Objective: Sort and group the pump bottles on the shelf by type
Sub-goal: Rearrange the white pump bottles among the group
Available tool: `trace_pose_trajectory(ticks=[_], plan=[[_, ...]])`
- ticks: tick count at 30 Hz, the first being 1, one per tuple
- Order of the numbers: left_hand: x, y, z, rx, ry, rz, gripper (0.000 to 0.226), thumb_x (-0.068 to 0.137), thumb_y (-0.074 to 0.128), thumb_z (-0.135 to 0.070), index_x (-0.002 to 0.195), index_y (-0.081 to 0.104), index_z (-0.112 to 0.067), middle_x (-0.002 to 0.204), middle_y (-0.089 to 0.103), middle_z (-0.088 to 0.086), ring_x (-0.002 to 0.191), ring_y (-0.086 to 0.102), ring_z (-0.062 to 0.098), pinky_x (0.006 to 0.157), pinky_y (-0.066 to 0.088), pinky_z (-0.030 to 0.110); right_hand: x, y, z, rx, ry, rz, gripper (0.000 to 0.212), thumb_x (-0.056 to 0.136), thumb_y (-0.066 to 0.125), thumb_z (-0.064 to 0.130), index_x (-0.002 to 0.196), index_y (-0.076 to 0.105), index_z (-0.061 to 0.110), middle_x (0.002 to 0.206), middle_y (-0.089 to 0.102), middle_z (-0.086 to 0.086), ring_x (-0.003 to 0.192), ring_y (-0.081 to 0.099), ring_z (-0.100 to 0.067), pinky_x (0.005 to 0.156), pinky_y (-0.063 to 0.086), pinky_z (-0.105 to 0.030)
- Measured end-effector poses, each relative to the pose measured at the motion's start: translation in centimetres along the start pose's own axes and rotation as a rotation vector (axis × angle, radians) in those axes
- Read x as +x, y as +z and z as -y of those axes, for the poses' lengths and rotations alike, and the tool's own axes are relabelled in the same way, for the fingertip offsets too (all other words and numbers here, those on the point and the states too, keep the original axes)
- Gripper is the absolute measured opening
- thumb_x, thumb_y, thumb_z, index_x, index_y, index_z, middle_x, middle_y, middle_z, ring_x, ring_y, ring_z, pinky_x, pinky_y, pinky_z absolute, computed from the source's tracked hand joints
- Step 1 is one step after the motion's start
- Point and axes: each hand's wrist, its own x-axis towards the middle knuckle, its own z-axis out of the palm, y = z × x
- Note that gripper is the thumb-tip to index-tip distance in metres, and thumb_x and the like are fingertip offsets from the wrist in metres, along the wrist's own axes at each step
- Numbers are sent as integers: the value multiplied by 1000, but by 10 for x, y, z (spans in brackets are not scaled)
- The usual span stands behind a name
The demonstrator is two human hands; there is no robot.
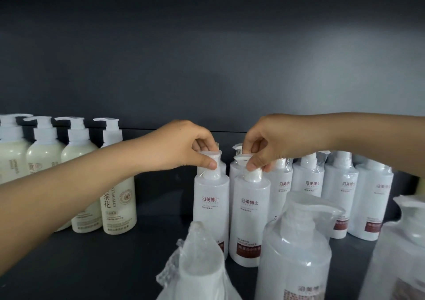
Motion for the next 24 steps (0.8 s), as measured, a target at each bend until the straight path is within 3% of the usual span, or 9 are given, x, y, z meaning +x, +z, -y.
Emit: trace_pose_trajectory(ticks=[4,8,13,17,20,24], plan=[[-2,-1,2,-5,-37,-44,25,68,79,-31,91,70,-25,75,62,-18,73,58,-3,65,43,7,0,2,1,23,-46,-17,14,79,73,23,91,67,17,57,64,28,60,65,0,60,46,-11],[-4,4,2,-58,-53,-59,22,71,77,-29,90,68,-24,78,62,-16,78,60,3,73,48,18,1,5,0,19,-54,-64,14,79,73,22,90,68,17,53,63,25,55,62,2,54,44,-6],[-7,9,0,-377,-86,37,15,78,72,-12,81,61,-22,83,62,-5,83,67,21,79,59,37,-1,4,3,42,-14,-57,13,76,76,27,80,64,23,67,70,13,56,67,1,55,45,-8],[-8,13,4,-439,-99,27,15,79,71,-11,81,61,-22,83,64,-1,85,68,26,84,57,46,-2,3,2,15,4,-63,16,75,76,30,81,65,19,56,67,15,54,65,2,52,42,-6],[-9,16,4,-415,-89,7,14,80,70,-12,84,61,-22,90,64,5,92,67,31,83,57,46,0,4,0,41,-13,-49,13,77,75,26,80,64,21,56,66,18,54,64,3,55,42,-8],[-10,15,6,-402,-74,14,14,80,70,-14,85,60,-22,88,62,-1,91,66,24,81,58,38,0,6,-2,79,-28,-38,12,78,74,21,81,62,24,52,62,27,52,61,5,53,41,-5]])
